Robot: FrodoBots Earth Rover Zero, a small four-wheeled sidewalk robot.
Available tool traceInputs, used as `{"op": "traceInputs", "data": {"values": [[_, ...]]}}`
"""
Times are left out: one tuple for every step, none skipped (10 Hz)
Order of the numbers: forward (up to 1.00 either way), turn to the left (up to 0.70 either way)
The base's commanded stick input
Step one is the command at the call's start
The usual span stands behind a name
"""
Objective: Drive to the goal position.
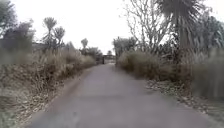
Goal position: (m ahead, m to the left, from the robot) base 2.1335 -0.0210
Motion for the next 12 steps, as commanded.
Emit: {"op": "traceInputs", "data": {"values": [[1.0,0.0],[1.0,0.0],[1.0,0.0],[1.0,0.0],[1.0,0.0],[1.0,0.0],[1.0,0.0],[1.0,0.0],[1.0,0.0],[1.0,0.0],[1.0,0.0],[1.0,0.0]]}}
